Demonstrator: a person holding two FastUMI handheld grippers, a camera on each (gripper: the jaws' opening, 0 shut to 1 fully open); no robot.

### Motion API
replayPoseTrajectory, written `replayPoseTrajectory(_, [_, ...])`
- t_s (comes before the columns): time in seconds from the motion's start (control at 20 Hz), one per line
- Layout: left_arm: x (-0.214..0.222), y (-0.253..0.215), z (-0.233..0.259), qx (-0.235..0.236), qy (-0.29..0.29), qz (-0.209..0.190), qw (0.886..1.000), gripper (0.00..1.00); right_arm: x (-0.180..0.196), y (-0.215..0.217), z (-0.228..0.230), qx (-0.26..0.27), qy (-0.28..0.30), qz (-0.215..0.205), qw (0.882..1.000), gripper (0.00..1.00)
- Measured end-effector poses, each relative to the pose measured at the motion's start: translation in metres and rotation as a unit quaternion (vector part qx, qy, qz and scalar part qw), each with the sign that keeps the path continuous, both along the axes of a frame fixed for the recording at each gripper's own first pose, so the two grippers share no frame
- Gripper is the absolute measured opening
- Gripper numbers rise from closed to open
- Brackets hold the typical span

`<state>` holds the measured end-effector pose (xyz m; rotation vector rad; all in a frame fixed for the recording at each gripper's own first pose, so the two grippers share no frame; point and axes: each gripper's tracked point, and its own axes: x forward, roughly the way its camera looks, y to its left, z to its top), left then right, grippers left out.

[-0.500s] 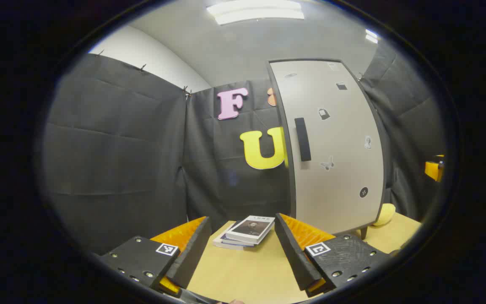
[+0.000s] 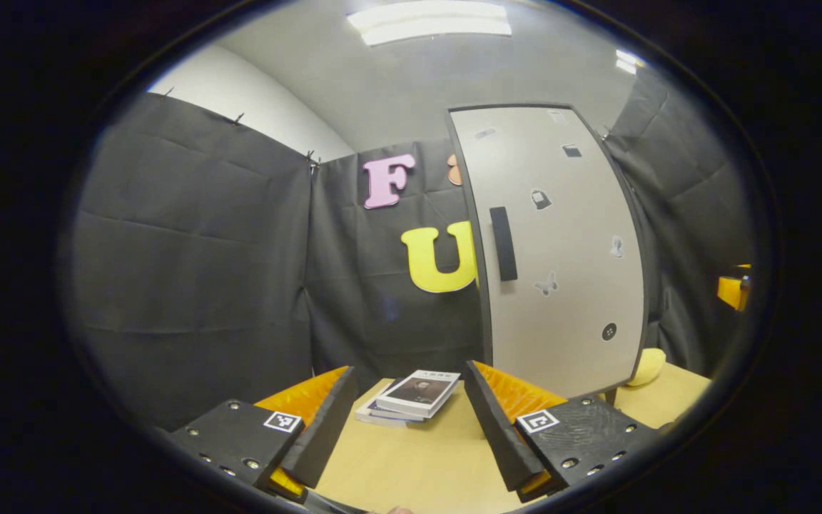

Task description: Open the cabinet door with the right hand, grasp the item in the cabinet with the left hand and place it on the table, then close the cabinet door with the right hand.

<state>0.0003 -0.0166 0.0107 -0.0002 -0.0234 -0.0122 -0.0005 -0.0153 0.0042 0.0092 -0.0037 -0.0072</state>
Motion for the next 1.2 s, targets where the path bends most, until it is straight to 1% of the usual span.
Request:
replayPoseTrajectory(0.3, [-0.004, -0.014, 0.007, -0.002, -0.006, 0.006, 1.000, 0.94, 0.005, -0.009, 0.000, 0.002, -0.002, 0.010, 1.000, 0.98])
replayPoseTrajectory(0.45, [-0.009, -0.017, 0.010, 0.003, -0.009, 0.017, 1.000, 0.94, 0.010, -0.010, 0.000, 0.007, -0.002, 0.022, 1.000, 0.98])
replayPoseTrajectory(0.6, [-0.017, -0.009, 0.010, 0.009, -0.010, 0.034, 0.999, 0.94, 0.021, 0.001, 0.006, 0.013, 0.000, 0.041, 0.999, 0.98])
replayPoseTrajectory(0.75, [-0.022, 0.008, 0.011, 0.005, -0.012, 0.045, 0.999, 0.94, 0.034, 0.023, 0.027, 0.017, -0.005, 0.061, 0.998, 0.96])
replayPoseTrajectory(0.85, [-0.021, 0.023, 0.011, 0.008, -0.017, 0.046, 0.999, 0.92, 0.044, 0.044, 0.051, 0.019, -0.019, 0.072, 0.997, 0.96])
replayPoseTrajectory(1.0, [-0.017, 0.052, 0.003, 0.014, -0.012, 0.050, 0.999, 0.94, 0.061, 0.086, 0.077, 0.018, -0.021, 0.089, 0.996, 0.96])
replayPoseTrajectory(1.05, [-0.015, 0.063, 0.002, 0.014, -0.010, 0.053, 0.998, 0.92, 0.067, 0.100, 0.087, 0.018, -0.023, 0.094, 0.995, 0.96])
replayPoseTrajectory(1.15, [-0.013, 0.087, -0.002, 0.014, -0.009, 0.060, 0.998, 0.94, 0.079, 0.127, 0.103, 0.019, -0.027, 0.102, 0.994, 0.96])
replayPoseTrajectory(1.2, [-0.013, 0.098, -0.004, 0.014, -0.008, 0.064, 0.998, 0.92, 0.086, 0.142, 0.109, 0.019, -0.029, 0.105, 0.994, 0.96])
